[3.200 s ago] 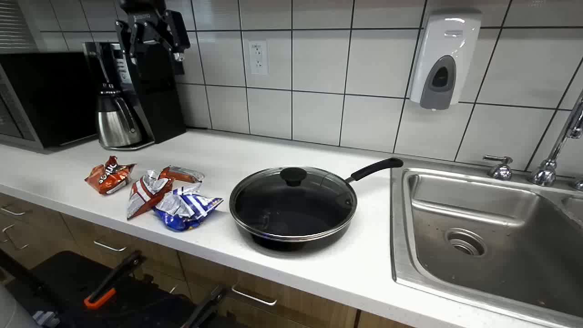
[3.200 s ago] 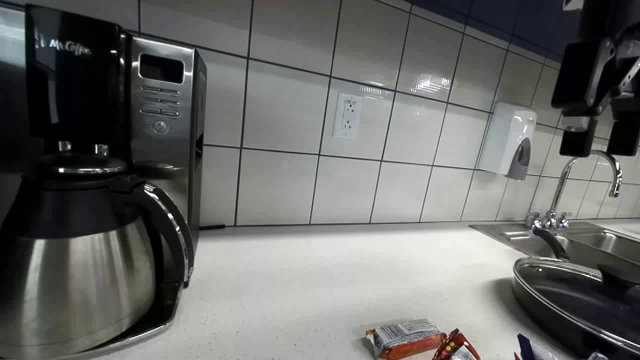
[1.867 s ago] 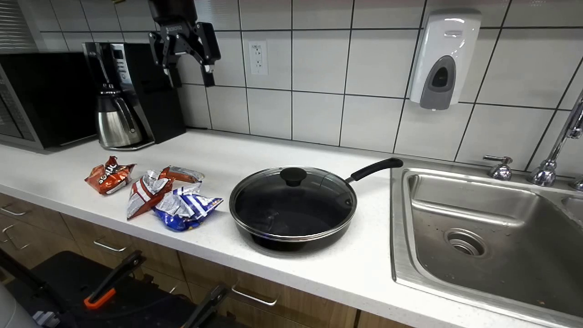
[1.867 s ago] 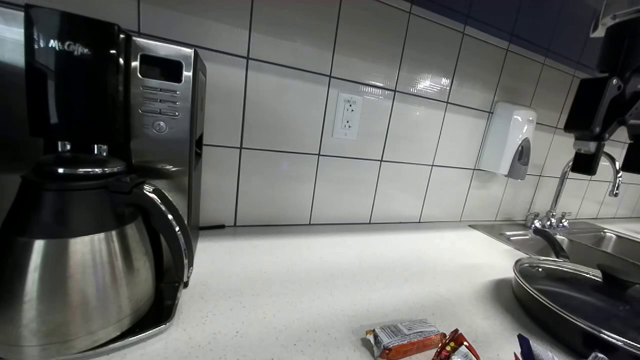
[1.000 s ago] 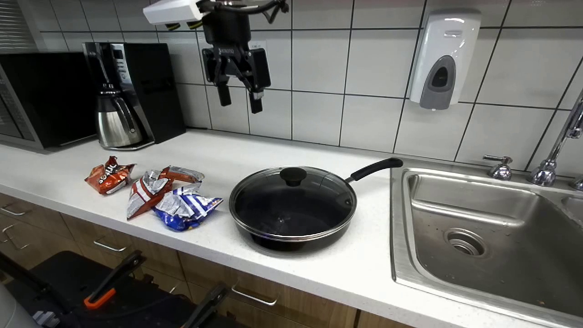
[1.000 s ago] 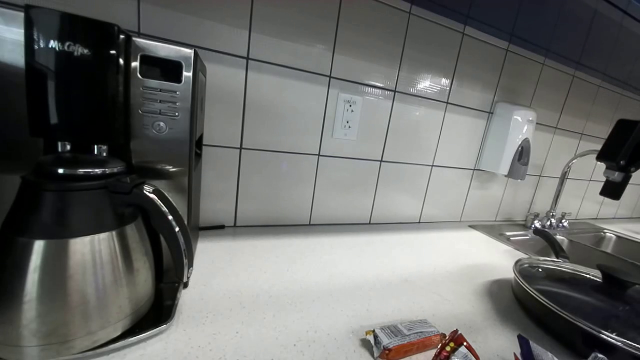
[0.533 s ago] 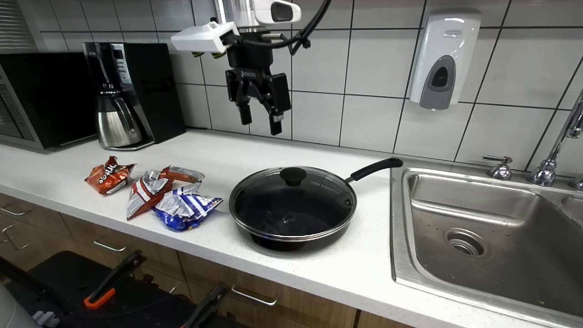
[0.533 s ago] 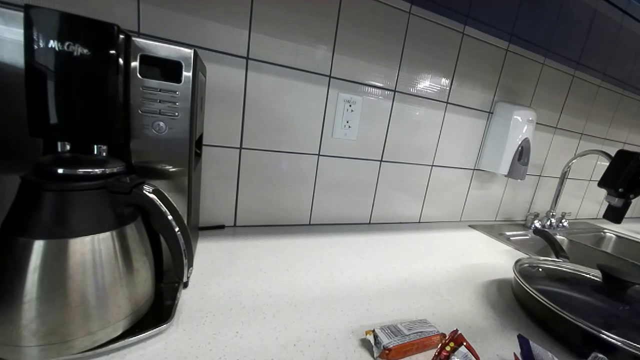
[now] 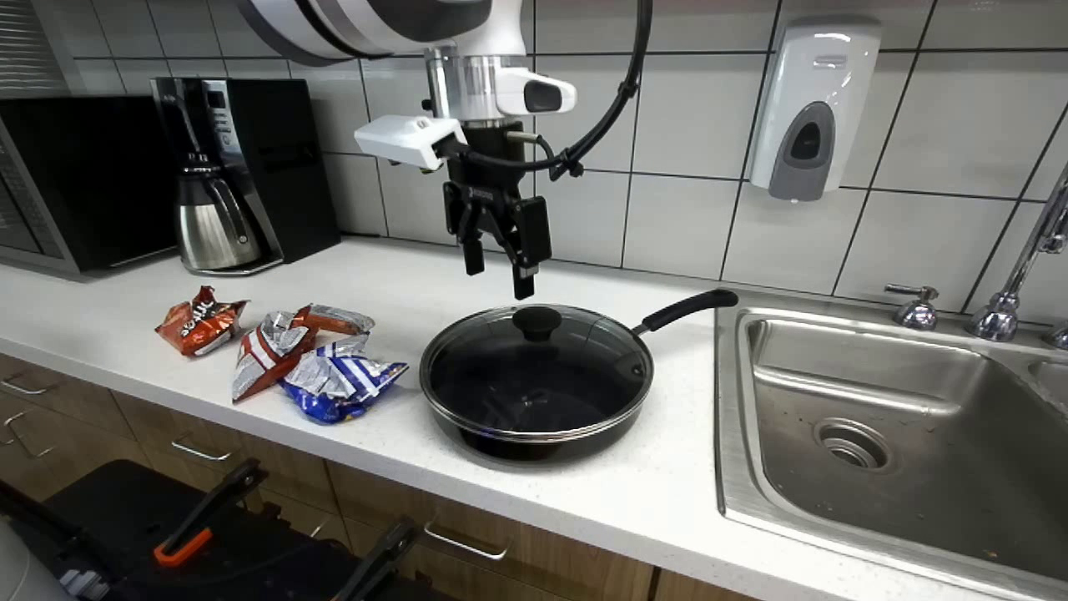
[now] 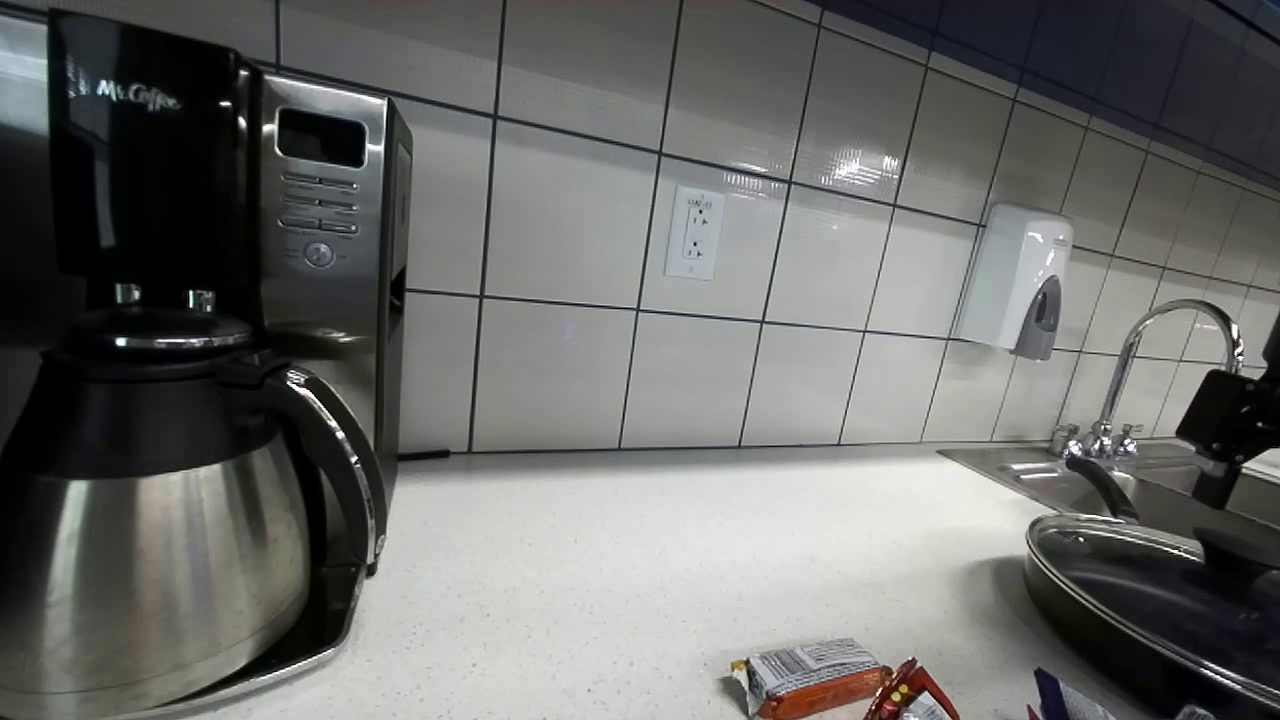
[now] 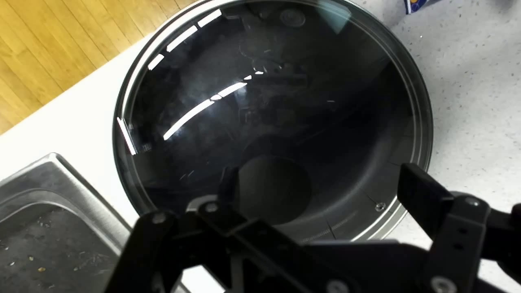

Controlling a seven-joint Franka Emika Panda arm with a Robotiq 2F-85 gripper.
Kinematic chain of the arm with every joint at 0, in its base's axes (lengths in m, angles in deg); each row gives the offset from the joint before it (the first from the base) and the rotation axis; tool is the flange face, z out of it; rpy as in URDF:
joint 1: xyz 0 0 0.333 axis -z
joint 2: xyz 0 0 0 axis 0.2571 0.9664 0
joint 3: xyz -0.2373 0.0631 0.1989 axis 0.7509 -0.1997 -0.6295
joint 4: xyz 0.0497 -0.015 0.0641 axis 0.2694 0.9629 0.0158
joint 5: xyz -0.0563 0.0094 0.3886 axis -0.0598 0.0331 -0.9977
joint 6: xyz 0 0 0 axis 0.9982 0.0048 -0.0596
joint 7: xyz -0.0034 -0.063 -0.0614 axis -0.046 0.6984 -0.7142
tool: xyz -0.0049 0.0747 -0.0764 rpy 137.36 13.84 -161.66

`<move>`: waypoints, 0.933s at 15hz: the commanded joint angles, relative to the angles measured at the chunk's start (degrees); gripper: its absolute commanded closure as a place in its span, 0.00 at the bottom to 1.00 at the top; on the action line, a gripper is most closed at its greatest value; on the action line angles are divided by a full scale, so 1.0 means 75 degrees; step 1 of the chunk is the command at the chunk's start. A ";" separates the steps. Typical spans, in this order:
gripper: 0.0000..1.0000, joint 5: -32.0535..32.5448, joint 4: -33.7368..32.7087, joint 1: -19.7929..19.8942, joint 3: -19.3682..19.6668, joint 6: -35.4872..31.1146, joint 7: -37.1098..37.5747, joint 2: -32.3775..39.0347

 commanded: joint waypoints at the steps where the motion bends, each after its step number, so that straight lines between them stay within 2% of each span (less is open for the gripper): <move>1: 0.00 0.0205 -0.0135 0.0126 0.0062 -0.0263 0.0418 0.0516; 14: 0.00 0.0650 -0.0563 0.0114 0.0533 -0.0762 0.1623 0.1579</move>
